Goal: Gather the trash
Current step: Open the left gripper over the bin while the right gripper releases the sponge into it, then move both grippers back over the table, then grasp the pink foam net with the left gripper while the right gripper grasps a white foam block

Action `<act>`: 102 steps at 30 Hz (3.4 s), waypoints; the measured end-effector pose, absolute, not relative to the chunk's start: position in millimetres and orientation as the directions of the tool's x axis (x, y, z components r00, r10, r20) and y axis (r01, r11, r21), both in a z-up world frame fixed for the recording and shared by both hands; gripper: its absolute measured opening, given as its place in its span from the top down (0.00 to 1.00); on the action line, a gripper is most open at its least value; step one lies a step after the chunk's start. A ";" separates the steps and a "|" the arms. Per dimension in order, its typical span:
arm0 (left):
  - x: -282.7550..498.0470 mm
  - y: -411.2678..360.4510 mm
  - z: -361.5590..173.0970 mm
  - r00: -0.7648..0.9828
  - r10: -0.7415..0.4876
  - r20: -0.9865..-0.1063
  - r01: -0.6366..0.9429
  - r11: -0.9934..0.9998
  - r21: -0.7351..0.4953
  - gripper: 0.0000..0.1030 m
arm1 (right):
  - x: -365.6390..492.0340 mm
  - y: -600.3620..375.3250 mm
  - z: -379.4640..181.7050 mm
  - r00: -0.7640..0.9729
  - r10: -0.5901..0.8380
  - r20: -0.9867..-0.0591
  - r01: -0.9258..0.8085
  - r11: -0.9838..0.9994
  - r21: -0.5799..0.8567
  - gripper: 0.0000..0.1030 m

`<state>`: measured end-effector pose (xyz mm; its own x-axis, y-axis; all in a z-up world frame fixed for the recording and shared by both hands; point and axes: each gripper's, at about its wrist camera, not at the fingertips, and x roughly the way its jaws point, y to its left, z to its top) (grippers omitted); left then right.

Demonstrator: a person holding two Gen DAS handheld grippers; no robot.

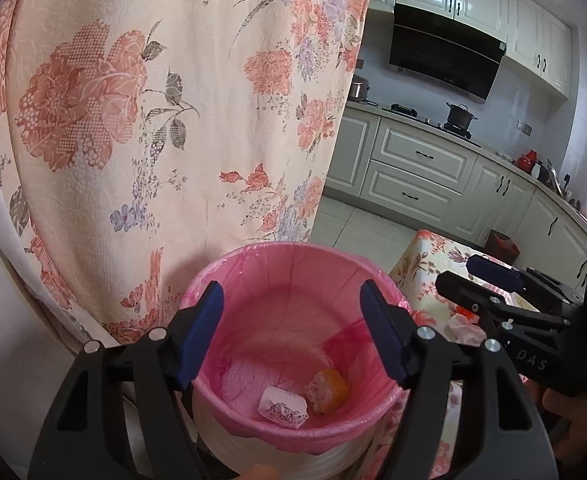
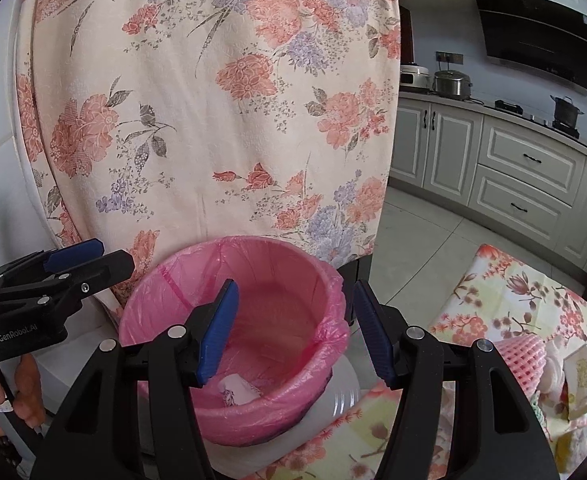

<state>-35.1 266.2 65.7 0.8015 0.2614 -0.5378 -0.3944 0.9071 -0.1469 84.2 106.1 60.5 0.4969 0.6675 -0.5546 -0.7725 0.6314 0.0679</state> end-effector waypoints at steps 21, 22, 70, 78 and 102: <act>-18.4 162.6 62.4 0.824 0.141 -0.549 -0.256 0.957 -0.137 0.28 | 75.4 -57.1 61.4 0.665 0.533 -0.524 -0.602 0.797 0.047 0.39; -17.4 156.5 62.3 0.825 0.134 -0.549 -0.247 0.960 -0.136 0.27 | 74.7 -66.1 60.6 0.674 0.522 -0.523 -0.589 0.807 0.046 0.37; 45.3 -12.8 -21.2 0.701 -0.124 -0.702 0.046 0.991 -0.130 0.27 | 80.1 -229.9 -32.9 0.666 0.329 -0.670 -0.359 0.928 0.098 0.28; 58.5 -11.9 -42.5 0.641 -0.173 -0.748 0.048 0.981 -0.186 0.44 | 88.0 -222.7 -38.2 0.641 0.347 -0.685 -0.378 0.919 0.112 0.28; 59.2 -16.3 -45.6 0.623 -0.213 -0.753 0.091 0.975 -0.200 0.80 | 94.0 -224.2 -45.7 0.604 0.345 -0.718 -0.369 0.920 0.130 0.51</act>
